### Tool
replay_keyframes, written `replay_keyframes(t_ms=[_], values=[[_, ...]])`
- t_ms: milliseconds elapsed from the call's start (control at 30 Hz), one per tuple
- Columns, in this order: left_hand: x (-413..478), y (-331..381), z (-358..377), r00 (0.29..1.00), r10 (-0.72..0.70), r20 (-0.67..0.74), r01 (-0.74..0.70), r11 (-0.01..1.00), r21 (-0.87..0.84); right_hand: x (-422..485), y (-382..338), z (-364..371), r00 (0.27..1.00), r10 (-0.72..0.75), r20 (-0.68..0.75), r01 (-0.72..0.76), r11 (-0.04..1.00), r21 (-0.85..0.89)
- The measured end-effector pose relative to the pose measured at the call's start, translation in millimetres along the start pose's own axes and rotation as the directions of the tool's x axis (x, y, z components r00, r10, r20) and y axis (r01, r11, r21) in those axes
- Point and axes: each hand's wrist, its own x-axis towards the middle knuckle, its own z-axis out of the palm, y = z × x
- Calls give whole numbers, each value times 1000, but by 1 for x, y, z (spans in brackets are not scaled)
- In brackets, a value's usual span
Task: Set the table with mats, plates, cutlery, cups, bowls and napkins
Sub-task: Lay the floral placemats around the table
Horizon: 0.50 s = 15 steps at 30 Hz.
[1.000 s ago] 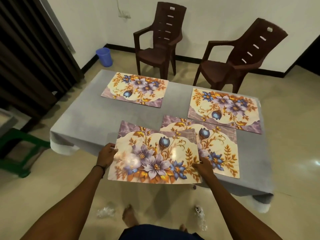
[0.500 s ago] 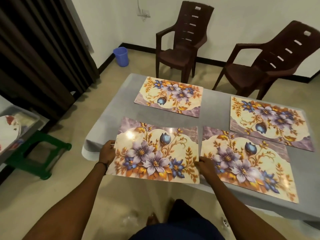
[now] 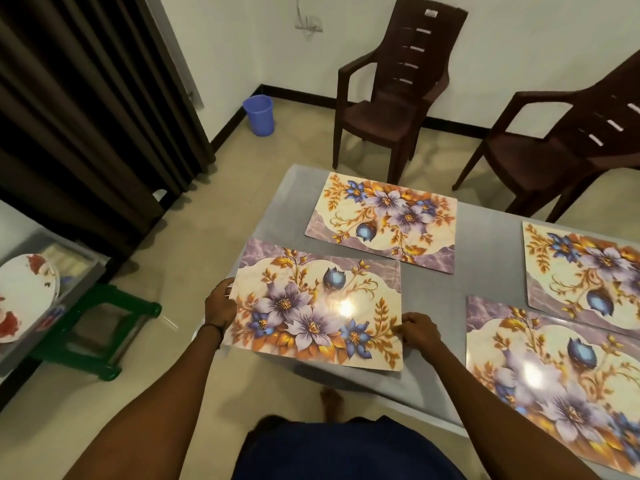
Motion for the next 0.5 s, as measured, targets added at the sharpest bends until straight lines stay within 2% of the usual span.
replay_keyframes(t_ms=[167,233,333,500], values=[[14,16,-6,984,92,154,-92,996,-6,7,-14,11,998,45,-40,-48,997,-68],[26,15,-6,979,85,187,-91,995,26,7,-17,17,997,68,-43,-72,993,-96],[55,0,-5,969,58,239,-95,985,147,0,-18,29,988,134,-76,-140,988,-72],[89,-22,3,966,74,249,-161,922,353,-19,-32,51,956,185,-228,-204,977,-59]])
